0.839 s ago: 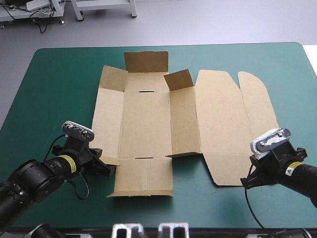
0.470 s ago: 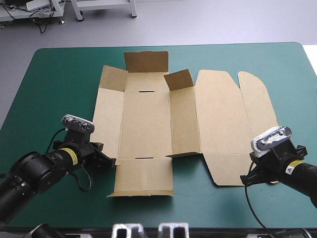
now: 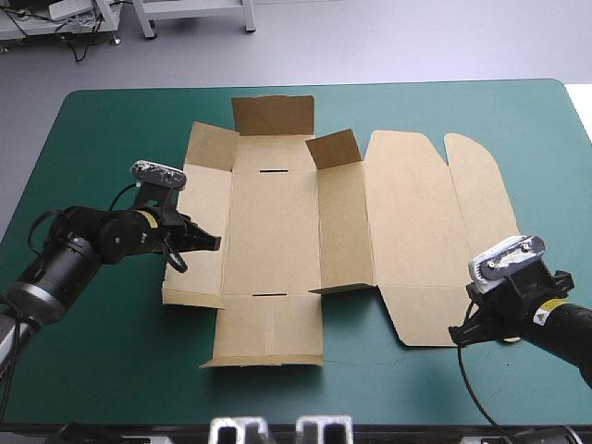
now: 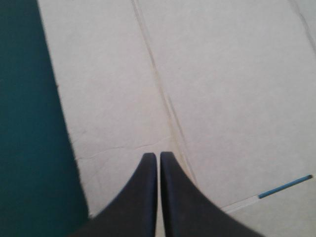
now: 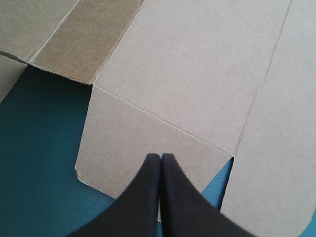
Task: Fold the box
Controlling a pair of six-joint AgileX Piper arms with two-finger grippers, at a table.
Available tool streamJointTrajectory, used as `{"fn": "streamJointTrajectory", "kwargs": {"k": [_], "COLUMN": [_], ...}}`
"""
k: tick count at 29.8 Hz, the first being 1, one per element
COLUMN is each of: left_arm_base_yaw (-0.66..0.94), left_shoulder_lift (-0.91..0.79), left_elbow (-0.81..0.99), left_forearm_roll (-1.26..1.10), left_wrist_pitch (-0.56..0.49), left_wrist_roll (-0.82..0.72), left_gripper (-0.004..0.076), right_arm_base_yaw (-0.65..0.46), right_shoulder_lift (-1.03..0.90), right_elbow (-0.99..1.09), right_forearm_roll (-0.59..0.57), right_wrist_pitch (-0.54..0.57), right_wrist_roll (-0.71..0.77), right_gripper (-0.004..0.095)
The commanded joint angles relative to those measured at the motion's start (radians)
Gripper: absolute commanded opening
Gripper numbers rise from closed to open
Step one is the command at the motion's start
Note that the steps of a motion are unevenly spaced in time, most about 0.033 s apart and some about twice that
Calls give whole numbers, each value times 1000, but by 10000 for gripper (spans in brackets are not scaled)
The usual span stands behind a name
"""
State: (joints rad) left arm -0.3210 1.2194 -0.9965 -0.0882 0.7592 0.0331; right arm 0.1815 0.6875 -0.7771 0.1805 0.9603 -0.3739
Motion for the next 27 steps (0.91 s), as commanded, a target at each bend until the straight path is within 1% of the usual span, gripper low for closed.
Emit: {"fn": "streamJointTrajectory", "kwargs": {"k": [1,2,4,7,9,11,14,16,18,21,24,25,27], "left_arm_base_yaw": [123,163,269,417,510,614,720,766,787,787,787,787,787], "left_shoulder_lift": [-17,-17,-14,-11,-11,-11,0,26,57,114,189,216,265], "left_elbow": [-45,-45,-45,-45,-45,-45,-45,-45,-45,-45,-45,-45,-45], "left_forearm_roll": [-347,-405,-489,-514,-514,-514,-514,-516,-535,-601,-677,-709,-752], "left_wrist_pitch": [-22,9,111,237,285,310,359,408,438,441,457,475,510], "left_wrist_roll": [342,398,479,542,563,575,589,591,605,645,703,726,760], "left_gripper": [13,13,13,13,13,14,14,15,34,119,260,330,420], "right_arm_base_yaw": [1,1,1,1,1,1,1,1,1,1,1,1,1], "right_shoulder_lift": [-1,-1,-1,-1,-1,-1,-1,-1,-1,-1,-1,-1,-1], "right_elbow": [-24,-24,-24,-24,-24,-24,-24,-24,-24,-24,-24,-24,-24], "right_forearm_roll": [11,11,11,11,11,11,11,11,11,12,15,15,15], "right_wrist_pitch": [-48,-48,-48,-48,-50,-50,-50,-50,-50,-50,-46,-46,-46], "right_wrist_roll": [0,0,0,0,0,0,0,0,0,0,0,0,0], "right_gripper": [-20,-20,-20,-20,-20,-20,-20,-20,-20,-20,-20,-20,-20]}}
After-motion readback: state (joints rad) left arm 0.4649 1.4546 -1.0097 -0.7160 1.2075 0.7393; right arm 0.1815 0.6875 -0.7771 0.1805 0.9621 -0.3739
